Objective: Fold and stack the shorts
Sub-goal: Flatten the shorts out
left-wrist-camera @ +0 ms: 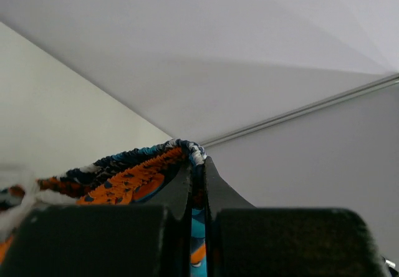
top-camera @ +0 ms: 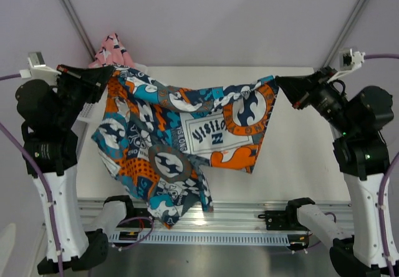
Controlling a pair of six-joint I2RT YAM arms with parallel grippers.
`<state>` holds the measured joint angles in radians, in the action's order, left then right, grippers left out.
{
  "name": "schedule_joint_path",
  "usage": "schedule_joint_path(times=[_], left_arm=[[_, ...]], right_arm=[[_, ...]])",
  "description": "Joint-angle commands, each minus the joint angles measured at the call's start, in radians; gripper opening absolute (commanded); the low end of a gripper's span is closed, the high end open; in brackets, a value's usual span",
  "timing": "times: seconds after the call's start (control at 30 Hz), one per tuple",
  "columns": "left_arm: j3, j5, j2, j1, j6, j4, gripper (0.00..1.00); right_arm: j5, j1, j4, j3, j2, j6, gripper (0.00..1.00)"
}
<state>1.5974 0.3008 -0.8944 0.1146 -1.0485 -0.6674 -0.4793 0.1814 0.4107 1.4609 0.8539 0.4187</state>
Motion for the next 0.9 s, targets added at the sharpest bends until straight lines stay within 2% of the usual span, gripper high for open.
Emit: schedule_joint_path(times=[0.0, 0.17, 0.4, 0.6, 0.73, 0.87], left_arm=[[0.131, 0.041, -0.009, 0.011, -0.018, 0.088, 0.0], [0.251, 0.014, 0.021, 0.011, 0.018, 0.026, 0.0], [0.271, -0.068, 0.201, 0.011, 0.047, -0.046, 0.0], [0.335, -0.131, 0.293, 0.011, 0.027, -0.121, 0.0], [0.407, -0.124, 0.261, 0.011, 0.016, -0.127, 0.0], [0.4, -0.069, 0.172, 0.011, 0.005, -0.097, 0.0]], right_arm=[[-0.025, -0.002, -0.089, 0.124, 0.028, 0.015, 0.0], [-0.062, -0.002, -0.069, 0.184, -0.004, 0.014, 0.0], [-0.067, -0.003, -0.023, 0.154, -0.238, 0.037, 0.0], [-0.071, -0.019, 0.017, 0.16, -0.354, 0.058, 0.0], [-0.065, -0.031, 0.066, 0.238, -0.345, 0.071, 0.0], [-0.038, -0.023, 0.177, 0.265, -0.216, 0.06, 0.0]])
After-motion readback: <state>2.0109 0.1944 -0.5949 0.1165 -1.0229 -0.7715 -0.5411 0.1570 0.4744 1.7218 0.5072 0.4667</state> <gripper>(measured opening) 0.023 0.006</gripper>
